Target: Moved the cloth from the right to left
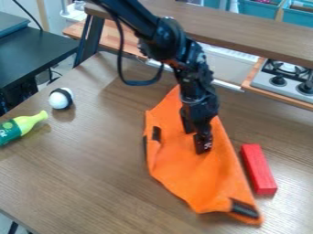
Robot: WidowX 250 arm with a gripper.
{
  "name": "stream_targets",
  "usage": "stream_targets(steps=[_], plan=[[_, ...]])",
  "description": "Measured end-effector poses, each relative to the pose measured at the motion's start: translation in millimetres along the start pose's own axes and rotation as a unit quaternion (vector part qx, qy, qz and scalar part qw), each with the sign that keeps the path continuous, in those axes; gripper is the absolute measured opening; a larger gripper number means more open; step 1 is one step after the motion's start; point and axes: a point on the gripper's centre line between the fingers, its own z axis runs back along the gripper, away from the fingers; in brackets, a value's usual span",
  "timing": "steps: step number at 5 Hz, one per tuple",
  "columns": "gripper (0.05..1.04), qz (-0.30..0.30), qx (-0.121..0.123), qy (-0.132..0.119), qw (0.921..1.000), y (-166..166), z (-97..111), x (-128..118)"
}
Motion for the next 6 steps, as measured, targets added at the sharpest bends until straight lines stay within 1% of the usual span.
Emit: stream_targets(steps=[2, 3, 5, 6], plan=[[0.999, -0.006, -0.014, 0.001, 0.9999, 13, 8, -48], [0.999, -0.003, -0.017, 0.002, 0.9999, 18, 11, -71], [0.999, 0.001, -0.02, -0.001, 0.9998, 23, 18, -110], [0.999, -0.006, -0.019, -0.003, 0.9998, 23, 21, -125]])
